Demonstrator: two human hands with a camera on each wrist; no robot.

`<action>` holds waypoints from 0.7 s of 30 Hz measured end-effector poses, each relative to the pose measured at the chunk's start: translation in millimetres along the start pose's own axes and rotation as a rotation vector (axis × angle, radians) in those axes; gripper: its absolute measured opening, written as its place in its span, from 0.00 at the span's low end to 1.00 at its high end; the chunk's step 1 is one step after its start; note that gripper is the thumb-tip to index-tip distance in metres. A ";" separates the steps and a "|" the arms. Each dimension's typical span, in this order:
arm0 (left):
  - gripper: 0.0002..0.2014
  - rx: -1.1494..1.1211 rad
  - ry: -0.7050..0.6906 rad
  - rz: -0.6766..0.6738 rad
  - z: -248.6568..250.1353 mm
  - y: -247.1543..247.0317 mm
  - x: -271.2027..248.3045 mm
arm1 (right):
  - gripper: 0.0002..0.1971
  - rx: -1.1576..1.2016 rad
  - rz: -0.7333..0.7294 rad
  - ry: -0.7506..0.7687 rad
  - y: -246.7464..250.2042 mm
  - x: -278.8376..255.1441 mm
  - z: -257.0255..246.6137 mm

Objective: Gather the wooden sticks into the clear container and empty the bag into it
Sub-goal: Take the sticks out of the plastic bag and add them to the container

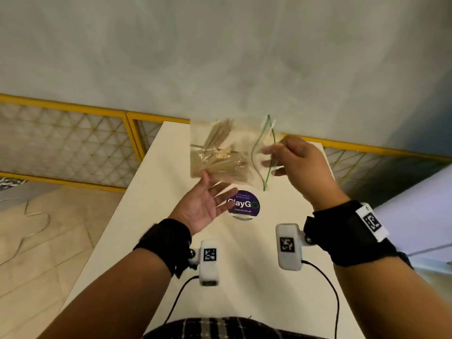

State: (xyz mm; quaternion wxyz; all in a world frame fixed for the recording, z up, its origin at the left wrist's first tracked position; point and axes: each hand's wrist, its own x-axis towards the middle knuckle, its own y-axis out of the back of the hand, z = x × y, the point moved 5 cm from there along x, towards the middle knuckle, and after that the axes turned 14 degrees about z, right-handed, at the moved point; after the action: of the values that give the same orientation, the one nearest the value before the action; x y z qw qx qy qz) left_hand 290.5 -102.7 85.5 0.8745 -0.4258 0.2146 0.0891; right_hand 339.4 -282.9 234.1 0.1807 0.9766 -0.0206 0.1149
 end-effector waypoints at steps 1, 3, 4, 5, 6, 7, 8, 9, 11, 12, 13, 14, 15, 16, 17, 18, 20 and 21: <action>0.39 -0.036 -0.050 -0.052 10.1 -5.5 -2.9 | 0.13 -0.014 -0.017 -0.035 1.0 -4.5 9.7; 0.33 -0.098 -0.119 -0.094 26.3 -11.9 -7.0 | 0.12 -0.066 -0.038 -0.083 3.1 -13.0 29.5; 0.31 -0.117 -0.137 -0.101 31.7 -13.5 -7.9 | 0.10 -0.075 -0.014 -0.097 6.4 -16.7 36.4; 0.30 -0.126 -0.149 -0.107 36.0 -14.7 -9.2 | 0.08 -0.056 0.034 -0.104 10.9 -20.3 41.0; 0.28 -0.134 -0.159 -0.119 39.2 -14.5 -10.8 | 0.08 -0.007 0.093 -0.104 15.0 -24.5 43.5; 0.25 -0.129 -0.163 -0.135 40.8 -15.4 -12.9 | 0.08 0.069 0.146 -0.102 19.2 -29.2 45.2; 0.22 -0.110 -0.161 -0.156 41.0 -15.2 -15.5 | 0.06 0.151 0.172 -0.094 20.5 -35.1 44.6; 0.20 -0.073 -0.151 -0.182 40.3 -15.7 -18.1 | 0.05 0.230 0.170 -0.078 19.5 -41.4 41.2; 0.16 0.031 -0.130 -0.234 37.1 -18.4 -23.9 | 0.06 0.331 0.137 -0.046 12.9 -53.3 34.2; 0.16 0.069 -0.126 -0.258 35.9 -18.9 -26.1 | 0.08 0.371 0.131 -0.045 8.9 -56.4 34.1; 0.15 0.092 -0.124 -0.279 35.3 -18.9 -27.4 | 0.11 0.414 0.134 -0.059 5.3 -58.1 36.4; 0.16 0.105 -0.123 -0.284 35.2 -17.8 -27.5 | 0.13 0.468 0.127 -0.078 0.8 -59.2 37.9; 0.17 0.122 -0.118 -0.273 35.4 -16.4 -26.8 | 0.16 0.532 0.107 -0.110 -3.8 -59.7 40.1; 0.18 0.146 -0.104 -0.247 34.8 -14.0 -24.7 | 0.18 0.605 0.057 -0.145 -10.1 -60.1 40.0; 0.19 0.176 -0.086 -0.219 33.8 -12.6 -23.2 | 0.20 0.671 -0.013 -0.175 -16.9 -60.6 38.6; 0.18 0.205 -0.061 -0.192 31.5 -11.0 -22.3 | 0.22 0.711 -0.091 -0.187 -24.1 -61.7 35.1; 0.13 0.232 -0.034 -0.143 27.9 -9.9 -21.0 | 0.22 0.709 -0.199 -0.183 -35.6 -61.6 28.1; 0.11 0.230 -0.034 -0.123 27.2 -9.4 -21.0 | 0.20 0.681 -0.214 -0.196 -39.8 -60.0 27.9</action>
State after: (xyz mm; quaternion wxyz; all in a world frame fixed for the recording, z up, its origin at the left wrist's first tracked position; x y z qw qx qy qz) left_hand 283.1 -86.7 116.4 0.9249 -0.3334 0.1822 0.0172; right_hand 290.3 -255.8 181.0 -0.1466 0.9837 0.1037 0.0014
